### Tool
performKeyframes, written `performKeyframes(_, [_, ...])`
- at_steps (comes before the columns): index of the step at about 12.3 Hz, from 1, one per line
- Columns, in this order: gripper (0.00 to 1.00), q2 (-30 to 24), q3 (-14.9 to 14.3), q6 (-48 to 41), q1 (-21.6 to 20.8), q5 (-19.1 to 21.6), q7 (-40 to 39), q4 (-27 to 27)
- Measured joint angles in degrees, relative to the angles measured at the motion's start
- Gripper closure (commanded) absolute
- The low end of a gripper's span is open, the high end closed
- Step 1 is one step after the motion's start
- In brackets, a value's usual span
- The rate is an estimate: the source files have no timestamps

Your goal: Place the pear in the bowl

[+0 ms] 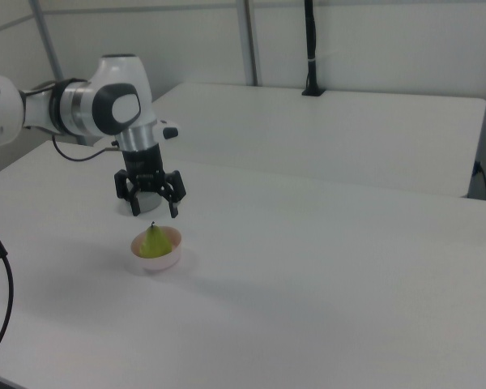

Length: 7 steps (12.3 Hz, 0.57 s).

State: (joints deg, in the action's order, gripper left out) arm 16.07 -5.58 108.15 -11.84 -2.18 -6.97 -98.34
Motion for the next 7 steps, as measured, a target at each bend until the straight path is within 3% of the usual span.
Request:
performKeyframes(3, [0.0, -3.63, -0.43, -3.81, 1.48, 0.0, 3.14, 3.19])
performKeyframes(7, [0.0, -9.88, -0.54, -7.36, 3.69, -0.01, 8.69, 3.47])
